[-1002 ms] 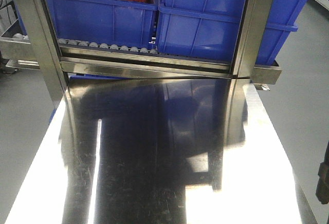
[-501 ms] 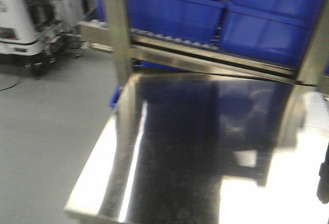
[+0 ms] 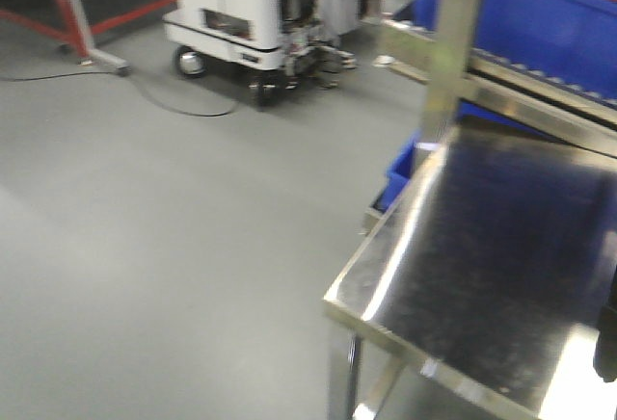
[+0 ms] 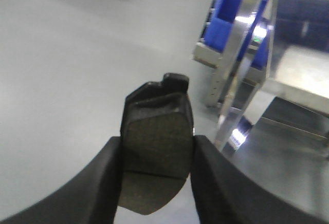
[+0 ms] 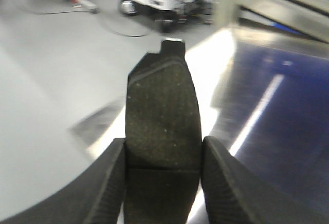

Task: Move and align brake pads A on conveyor
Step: 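Back away from the steel table and turn toward the aisle, then drive forward along the yellow floor line holding both pads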

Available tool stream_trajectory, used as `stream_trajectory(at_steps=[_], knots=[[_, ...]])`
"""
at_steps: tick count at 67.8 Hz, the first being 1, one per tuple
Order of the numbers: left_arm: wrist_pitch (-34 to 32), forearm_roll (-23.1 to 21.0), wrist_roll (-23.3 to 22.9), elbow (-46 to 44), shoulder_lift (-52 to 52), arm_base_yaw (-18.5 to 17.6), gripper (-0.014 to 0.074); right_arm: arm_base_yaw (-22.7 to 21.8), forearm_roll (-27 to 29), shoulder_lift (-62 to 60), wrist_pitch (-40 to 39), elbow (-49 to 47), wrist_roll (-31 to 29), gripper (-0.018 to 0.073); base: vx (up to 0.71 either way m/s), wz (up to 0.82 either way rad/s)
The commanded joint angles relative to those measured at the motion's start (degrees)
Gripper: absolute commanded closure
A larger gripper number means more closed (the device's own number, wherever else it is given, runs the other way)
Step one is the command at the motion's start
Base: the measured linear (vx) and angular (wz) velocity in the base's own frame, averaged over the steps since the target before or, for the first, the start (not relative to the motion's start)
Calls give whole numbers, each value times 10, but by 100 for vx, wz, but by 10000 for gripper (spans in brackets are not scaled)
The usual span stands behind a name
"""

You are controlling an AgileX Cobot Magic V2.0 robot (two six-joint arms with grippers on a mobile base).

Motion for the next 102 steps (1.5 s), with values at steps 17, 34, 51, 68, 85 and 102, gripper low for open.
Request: stream_trajectory(at_steps=[17,34,51,68,85,102], knots=[[-49,9,-6,-16,6,-2,603,-4,1,3,-52,-18,-4,566,-21,81],[-49,9,-6,-16,6,-2,603,-4,1,3,-52,-18,-4,566,-21,79],[-49,8,-6,-16,6,-2,603,-4,1,3,-52,-18,-4,566,-16,71],[-49,8,-6,-16,6,-2,603,-4,1,3,-52,-18,-4,566,-7,70],[-49,6,-6,-16,6,-2,603,-4,1,3,-53,-18,-4,566,2,69],[-49,6,-6,-16,6,-2,603,-4,1,3,-53,-18,-4,566,9,46]])
